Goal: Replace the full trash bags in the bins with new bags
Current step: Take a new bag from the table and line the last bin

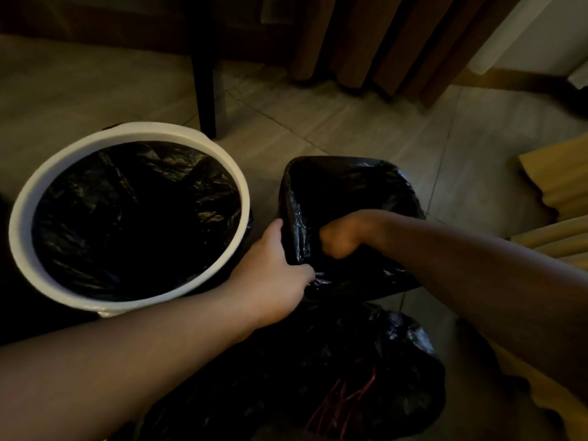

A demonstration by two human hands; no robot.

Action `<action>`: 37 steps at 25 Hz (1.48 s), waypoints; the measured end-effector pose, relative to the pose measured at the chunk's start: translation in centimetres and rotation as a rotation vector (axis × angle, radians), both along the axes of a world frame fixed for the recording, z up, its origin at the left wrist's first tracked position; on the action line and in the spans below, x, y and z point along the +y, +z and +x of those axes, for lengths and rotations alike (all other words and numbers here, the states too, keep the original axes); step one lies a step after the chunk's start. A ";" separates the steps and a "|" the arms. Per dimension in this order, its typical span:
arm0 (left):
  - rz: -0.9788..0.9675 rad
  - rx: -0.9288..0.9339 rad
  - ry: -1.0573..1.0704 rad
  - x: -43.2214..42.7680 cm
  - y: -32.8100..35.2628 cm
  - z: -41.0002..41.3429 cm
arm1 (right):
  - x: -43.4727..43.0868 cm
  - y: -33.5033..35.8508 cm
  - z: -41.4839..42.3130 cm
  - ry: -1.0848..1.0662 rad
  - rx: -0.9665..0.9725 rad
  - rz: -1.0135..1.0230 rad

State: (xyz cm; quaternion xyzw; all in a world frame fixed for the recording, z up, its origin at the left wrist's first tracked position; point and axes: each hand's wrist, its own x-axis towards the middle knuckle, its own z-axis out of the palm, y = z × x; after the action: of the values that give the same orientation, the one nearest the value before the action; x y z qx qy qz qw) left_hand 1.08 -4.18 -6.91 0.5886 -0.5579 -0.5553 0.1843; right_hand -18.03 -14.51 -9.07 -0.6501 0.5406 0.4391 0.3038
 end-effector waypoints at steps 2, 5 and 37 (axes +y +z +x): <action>-0.085 -0.003 -0.053 -0.3 -0.2 0.0 | 0.4 3.1 -1.9 -0.046 -0.118 -0.087; -0.212 -0.111 -0.275 -0.1 -0.1 0.1 | 2.6 4.0 -3.1 -0.056 -0.147 0.017; -0.253 -0.077 -0.324 -0.7 -2.0 -0.1 | 10.7 2.3 -8.1 -0.213 -0.393 -0.582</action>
State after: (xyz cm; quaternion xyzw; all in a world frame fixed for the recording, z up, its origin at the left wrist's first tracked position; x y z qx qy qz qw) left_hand 0.94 -4.92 -8.96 0.4840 -0.7171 -0.4805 0.1437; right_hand -26.18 -3.79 -6.76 -0.7212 0.6390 0.0997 0.2481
